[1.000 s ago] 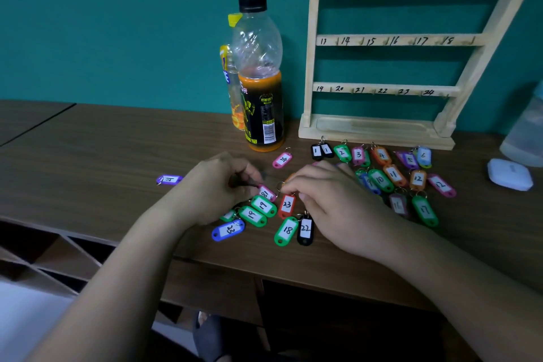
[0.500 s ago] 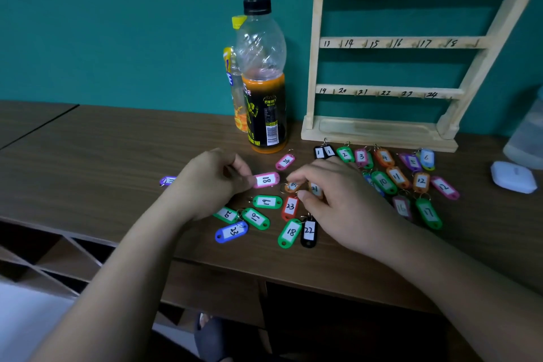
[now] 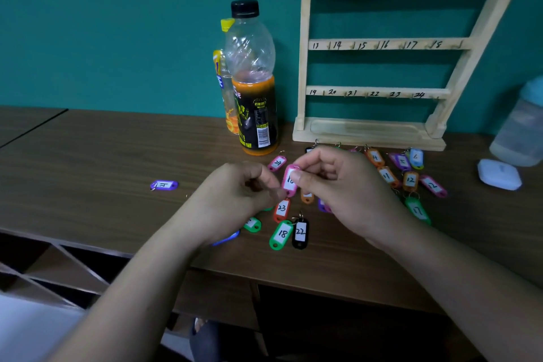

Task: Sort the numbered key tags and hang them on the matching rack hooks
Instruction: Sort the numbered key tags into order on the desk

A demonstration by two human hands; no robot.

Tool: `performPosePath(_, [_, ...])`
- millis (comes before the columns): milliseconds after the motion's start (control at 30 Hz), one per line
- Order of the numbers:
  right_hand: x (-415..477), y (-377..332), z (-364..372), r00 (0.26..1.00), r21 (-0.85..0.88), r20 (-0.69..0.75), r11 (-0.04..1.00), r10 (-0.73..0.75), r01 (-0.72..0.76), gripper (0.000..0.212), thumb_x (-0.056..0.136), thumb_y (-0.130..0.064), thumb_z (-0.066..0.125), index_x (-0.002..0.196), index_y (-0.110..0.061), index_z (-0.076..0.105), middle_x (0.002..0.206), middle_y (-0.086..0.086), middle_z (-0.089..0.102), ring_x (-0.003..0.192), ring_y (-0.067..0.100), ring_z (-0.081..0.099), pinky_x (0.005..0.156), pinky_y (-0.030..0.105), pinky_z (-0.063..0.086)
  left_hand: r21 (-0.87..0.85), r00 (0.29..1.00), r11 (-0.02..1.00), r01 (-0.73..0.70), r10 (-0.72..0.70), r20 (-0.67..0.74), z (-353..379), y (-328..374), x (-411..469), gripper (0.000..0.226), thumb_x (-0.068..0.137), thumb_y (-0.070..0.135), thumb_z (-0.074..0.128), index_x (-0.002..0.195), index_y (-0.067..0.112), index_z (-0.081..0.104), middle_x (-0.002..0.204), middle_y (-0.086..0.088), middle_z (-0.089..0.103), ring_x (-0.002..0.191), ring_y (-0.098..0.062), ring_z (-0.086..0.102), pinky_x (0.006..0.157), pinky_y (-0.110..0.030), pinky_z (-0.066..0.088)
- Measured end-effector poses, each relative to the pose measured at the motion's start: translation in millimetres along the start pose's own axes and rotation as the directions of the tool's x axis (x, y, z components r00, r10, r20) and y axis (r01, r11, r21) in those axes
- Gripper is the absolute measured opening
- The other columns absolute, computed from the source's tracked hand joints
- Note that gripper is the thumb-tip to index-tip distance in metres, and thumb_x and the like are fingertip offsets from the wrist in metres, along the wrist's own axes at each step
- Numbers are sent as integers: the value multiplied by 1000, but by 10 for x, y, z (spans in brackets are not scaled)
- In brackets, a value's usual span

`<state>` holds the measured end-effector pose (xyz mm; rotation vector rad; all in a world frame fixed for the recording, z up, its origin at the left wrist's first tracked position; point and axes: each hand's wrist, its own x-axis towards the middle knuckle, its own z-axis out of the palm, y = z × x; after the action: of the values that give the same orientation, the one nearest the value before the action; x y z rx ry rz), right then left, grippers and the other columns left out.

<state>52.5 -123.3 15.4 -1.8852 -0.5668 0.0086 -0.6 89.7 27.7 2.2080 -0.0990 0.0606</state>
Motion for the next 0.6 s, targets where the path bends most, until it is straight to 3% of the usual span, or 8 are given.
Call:
performPosePath(233, [-32, -9, -334, 1000, -107, 15, 994, 16, -15, 7, 97, -25, 77, 102, -28, 79, 86, -8, 79, 75, 9, 75, 75, 34, 62, 223, 1000, 975, -4, 10, -24, -140, -161, 29, 8, 91, 28, 80, 88, 33, 75, 88, 18, 75, 86, -2, 67, 78, -24, 51])
performPosePath(367, [-67, 114, -610, 997, -221, -51, 973, 60, -70, 10, 95, -33, 79, 104, -33, 76, 89, -14, 79, 80, 0, 73, 76, 32, 59, 318, 997, 946, 60, -42, -63, -171, -279, 68, 15, 83, 36, 87, 89, 36, 73, 88, 17, 73, 85, 3, 65, 76, -23, 51])
performPosePath(467, [-127, 208, -825, 990, -293, -112, 949, 84, -114, 13, 93, -33, 81, 101, -30, 72, 88, -17, 77, 82, -6, 70, 70, 23, 51, 399, 996, 913, 83, -66, -56, -142, -283, 89, 18, 81, 43, 87, 91, 37, 72, 89, 18, 71, 83, 5, 63, 70, -17, 47])
performPosePath(600, [-206, 307, -1156, 976, -319, -158, 927, 151, -196, 12, 90, -30, 84, 95, -28, 74, 83, -14, 78, 75, 1, 73, 75, 34, 57, 452, 994, 885, 110, -99, -49, -84, -239, 138, 14, 86, 39, 85, 90, 38, 71, 92, 17, 69, 85, 2, 63, 69, -19, 45])
